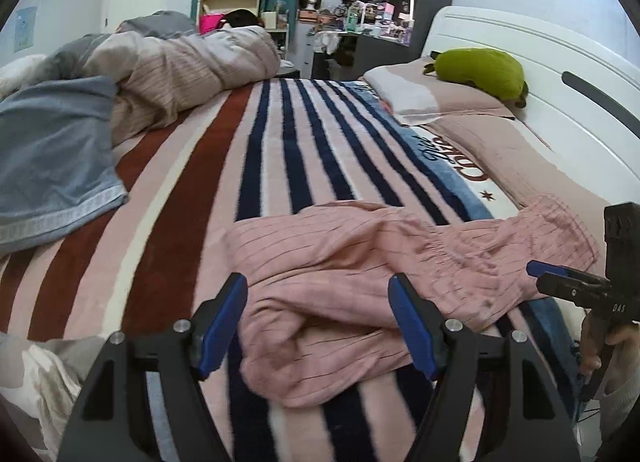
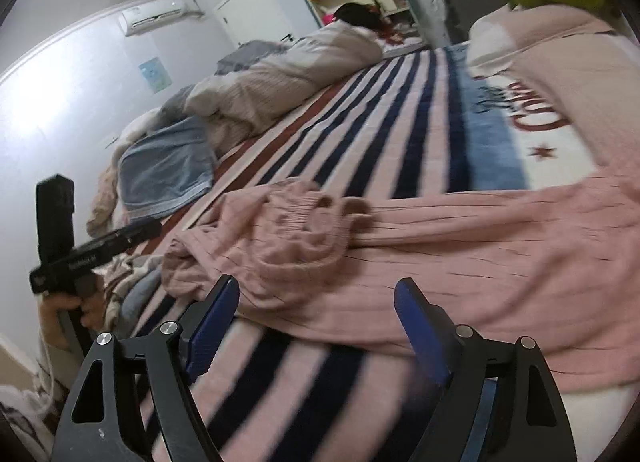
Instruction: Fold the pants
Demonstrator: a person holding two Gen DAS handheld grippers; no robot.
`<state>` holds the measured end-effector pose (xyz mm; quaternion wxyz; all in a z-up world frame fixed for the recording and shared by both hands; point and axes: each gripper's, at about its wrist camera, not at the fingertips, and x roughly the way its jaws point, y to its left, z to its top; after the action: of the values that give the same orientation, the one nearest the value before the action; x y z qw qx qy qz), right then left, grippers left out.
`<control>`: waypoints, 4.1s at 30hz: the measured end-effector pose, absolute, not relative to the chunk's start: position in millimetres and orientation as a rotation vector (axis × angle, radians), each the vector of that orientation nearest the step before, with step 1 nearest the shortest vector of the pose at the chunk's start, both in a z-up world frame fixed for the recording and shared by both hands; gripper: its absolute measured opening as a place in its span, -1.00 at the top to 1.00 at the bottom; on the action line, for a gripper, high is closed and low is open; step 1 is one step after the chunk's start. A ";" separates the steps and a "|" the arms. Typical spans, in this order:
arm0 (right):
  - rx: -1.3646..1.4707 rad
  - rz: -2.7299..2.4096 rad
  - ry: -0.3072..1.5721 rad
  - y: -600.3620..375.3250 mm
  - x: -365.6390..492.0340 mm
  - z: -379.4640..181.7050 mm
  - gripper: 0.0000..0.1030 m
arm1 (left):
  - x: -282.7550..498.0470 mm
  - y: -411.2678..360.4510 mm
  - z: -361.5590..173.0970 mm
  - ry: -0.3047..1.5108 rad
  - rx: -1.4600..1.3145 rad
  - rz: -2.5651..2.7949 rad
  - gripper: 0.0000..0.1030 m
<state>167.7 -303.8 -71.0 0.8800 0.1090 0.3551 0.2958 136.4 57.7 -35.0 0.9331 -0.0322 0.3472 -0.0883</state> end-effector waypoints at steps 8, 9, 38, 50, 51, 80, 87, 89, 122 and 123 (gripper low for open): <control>0.188 0.540 0.780 -252.2 186.5 -86.1 -0.71 | 136.0 71.3 -75.1 0.765 -0.014 -0.162 -0.45; 0.193 0.519 0.783 -250.0 190.8 -88.7 -0.71 | 136.9 72.2 -79.6 0.766 -0.015 -0.167 -0.45; 0.232 0.483 0.788 -287.6 200.9 -94.3 0.01 | 99.9 62.3 -72.8 0.715 0.092 -0.161 0.12; 0.142 0.556 0.918 -253.5 263.1 -105.8 -0.31 | 108.7 74.8 -47.5 0.623 -0.084 -0.155 -0.04; 0.122 0.546 0.912 -251.0 263.1 -108.0 0.00 | 111.8 74.7 -51.7 0.641 -0.091 -0.154 -0.06; 0.184 0.179 0.664 -394.2 169.9 -51.6 -0.03 | 139.9 48.1 -67.6 0.713 -0.082 -0.132 -0.26; 0.220 -0.062 0.624 -466.7 108.2 -46.0 -0.14 | 132.8 36.7 -60.6 0.698 -0.082 -0.155 -0.28; 0.161 -0.126 0.603 -475.3 102.5 -41.1 -0.20 | 133.1 35.1 -60.5 0.697 -0.082 -0.154 -0.28; 0.020 0.425 0.718 -342.3 189.6 59.7 0.96 | 113.0 67.6 -40.3 0.585 -0.116 -0.105 -0.41; 0.015 0.450 0.713 -328.8 189.6 64.0 0.96 | 110.1 72.8 -38.6 0.579 -0.118 -0.101 -0.41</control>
<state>189.6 -328.8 64.0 0.9124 0.0073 0.3462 0.2182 110.1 72.8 -38.6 0.9554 -0.0581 0.2851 -0.0499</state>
